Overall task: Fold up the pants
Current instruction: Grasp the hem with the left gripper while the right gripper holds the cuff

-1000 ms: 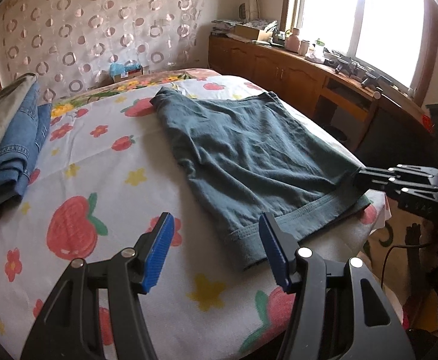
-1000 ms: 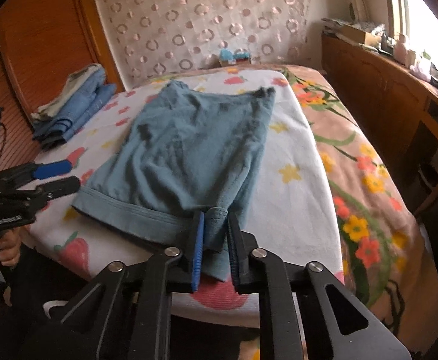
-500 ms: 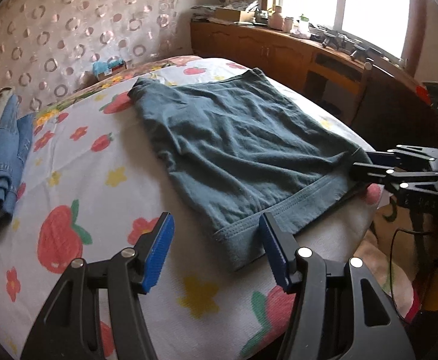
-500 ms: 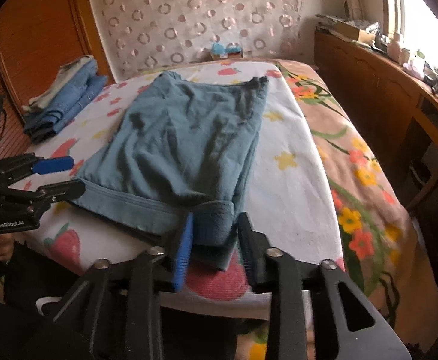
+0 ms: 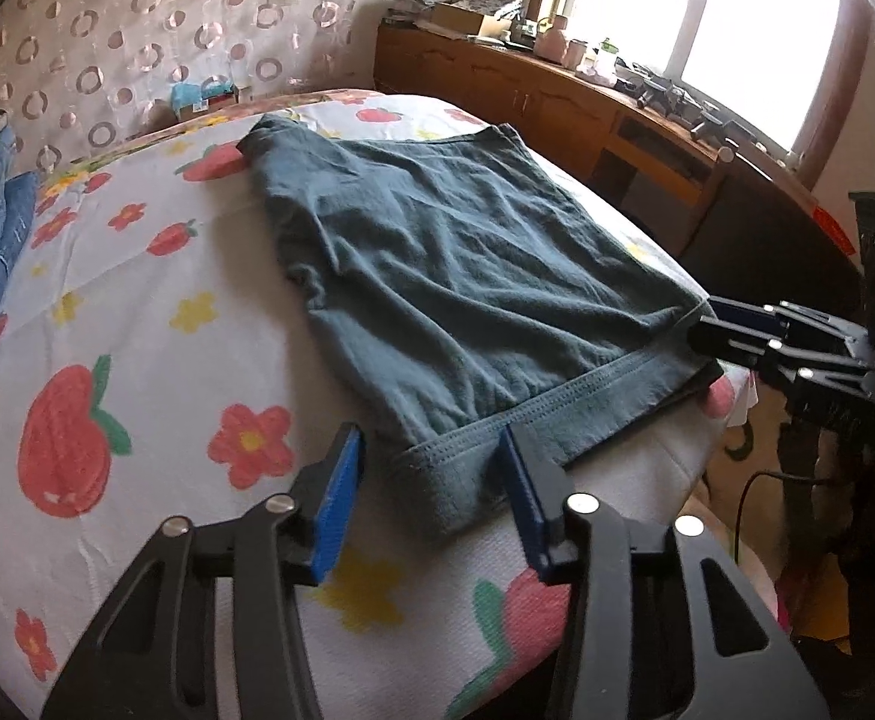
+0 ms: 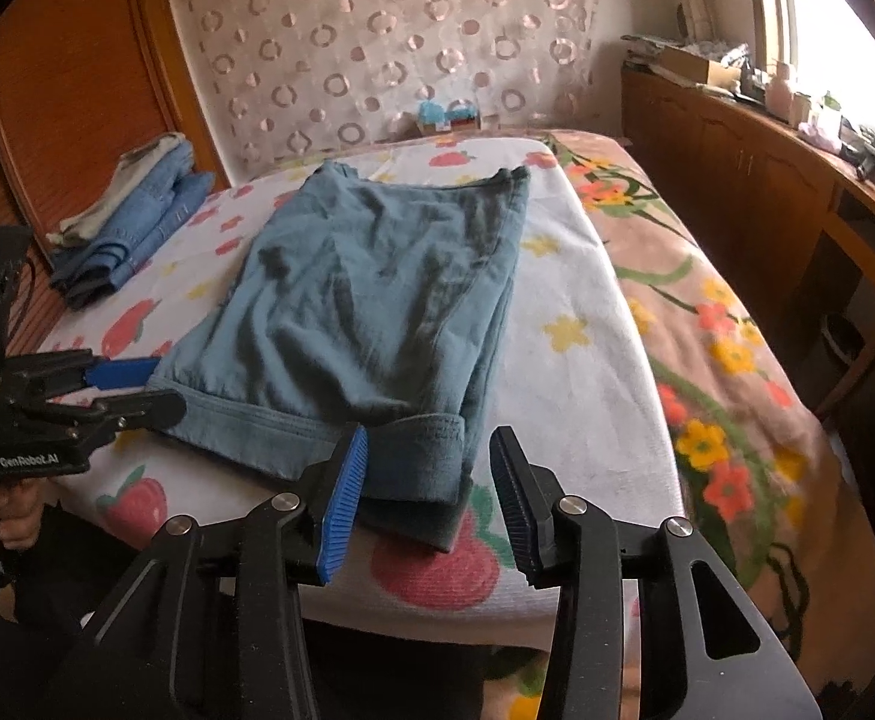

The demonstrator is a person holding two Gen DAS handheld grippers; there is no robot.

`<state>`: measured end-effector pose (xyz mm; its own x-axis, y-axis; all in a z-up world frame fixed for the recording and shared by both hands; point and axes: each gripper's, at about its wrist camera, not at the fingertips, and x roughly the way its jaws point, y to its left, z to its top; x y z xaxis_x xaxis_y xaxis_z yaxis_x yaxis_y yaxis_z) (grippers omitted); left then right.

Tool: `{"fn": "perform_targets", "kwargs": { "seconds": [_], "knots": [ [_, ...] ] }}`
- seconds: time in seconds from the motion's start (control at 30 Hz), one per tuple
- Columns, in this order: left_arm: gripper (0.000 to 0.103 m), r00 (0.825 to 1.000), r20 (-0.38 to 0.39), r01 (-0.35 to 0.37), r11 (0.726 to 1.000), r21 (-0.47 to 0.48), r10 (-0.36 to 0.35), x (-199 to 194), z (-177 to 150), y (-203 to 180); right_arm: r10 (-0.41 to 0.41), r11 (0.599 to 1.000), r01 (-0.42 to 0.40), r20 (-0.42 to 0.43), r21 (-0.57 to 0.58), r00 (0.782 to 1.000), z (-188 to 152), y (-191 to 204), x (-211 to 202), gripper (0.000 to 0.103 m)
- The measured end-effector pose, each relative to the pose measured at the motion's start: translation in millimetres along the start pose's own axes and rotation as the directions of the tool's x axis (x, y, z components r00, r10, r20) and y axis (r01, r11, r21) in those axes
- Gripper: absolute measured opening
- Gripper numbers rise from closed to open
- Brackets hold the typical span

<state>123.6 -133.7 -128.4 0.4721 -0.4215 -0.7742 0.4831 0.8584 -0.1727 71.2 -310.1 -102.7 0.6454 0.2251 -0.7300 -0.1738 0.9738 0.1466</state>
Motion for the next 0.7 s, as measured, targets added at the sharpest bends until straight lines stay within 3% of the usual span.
{"fn": "perform_targets", "kwargs": {
  "seconds": [0.23, 0.5, 0.7],
  "knots": [
    [0.013, 1.0, 0.028, -0.001, 0.999, 0.039, 0.0, -9, 2, -4, -0.002, 1.0, 0.002, 0.014, 0.022, 1.0, 3, -6, -3, 0.043],
    [0.013, 1.0, 0.028, 0.001, 1.0, 0.012, -0.001, -13, 3, 5, 0.017, 1.0, -0.017, 0.011, 0.026, 1.0, 4, -2, -1, 0.043],
    [0.025, 1.0, -0.003, -0.023, 1.0, -0.017, 0.023, -3, 0, 9, 0.013, 1.0, -0.013, -0.022, 0.026, 1.0, 2, 2, 13, 0.044]
  ]
}}
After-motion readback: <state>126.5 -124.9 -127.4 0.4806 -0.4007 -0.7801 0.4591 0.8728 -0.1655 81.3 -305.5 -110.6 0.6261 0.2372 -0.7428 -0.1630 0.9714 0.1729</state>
